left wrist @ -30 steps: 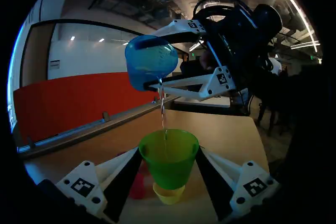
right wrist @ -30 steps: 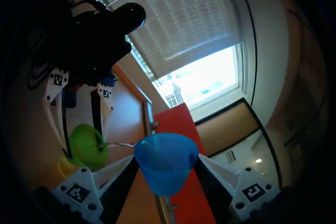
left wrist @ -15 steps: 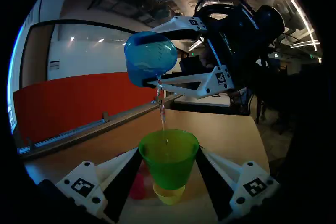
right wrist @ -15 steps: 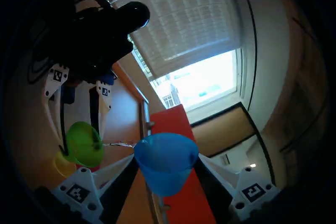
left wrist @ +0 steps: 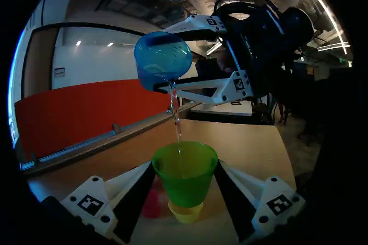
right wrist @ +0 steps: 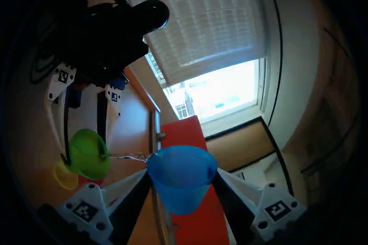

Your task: Pour water

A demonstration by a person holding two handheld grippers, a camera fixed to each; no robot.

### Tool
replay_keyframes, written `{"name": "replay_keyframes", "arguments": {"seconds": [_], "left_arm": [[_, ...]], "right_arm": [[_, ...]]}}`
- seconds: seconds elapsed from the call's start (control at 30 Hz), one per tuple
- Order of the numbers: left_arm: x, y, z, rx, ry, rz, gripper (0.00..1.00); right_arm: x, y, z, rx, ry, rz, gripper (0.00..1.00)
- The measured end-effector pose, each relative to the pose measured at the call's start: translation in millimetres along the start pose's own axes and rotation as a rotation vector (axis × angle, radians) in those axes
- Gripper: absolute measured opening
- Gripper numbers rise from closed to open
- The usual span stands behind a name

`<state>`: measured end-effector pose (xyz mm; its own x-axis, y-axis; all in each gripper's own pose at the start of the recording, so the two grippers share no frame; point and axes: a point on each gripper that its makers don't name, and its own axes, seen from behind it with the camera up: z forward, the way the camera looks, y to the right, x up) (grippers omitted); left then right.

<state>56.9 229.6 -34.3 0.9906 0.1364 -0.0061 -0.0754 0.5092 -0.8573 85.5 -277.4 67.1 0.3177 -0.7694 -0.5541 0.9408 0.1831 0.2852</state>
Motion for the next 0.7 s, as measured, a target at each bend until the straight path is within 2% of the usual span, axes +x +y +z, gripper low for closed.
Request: {"name": "replay_keyframes", "arguments": {"seconds": [0.7], "left_arm": [[-1.3, -1.2, 1.9, 0.004, 0.000, 0.004, 0.87]], "right_arm": [[-1.1, 9.5, 0.4, -0.033, -0.001, -0.075, 0.89]]}}
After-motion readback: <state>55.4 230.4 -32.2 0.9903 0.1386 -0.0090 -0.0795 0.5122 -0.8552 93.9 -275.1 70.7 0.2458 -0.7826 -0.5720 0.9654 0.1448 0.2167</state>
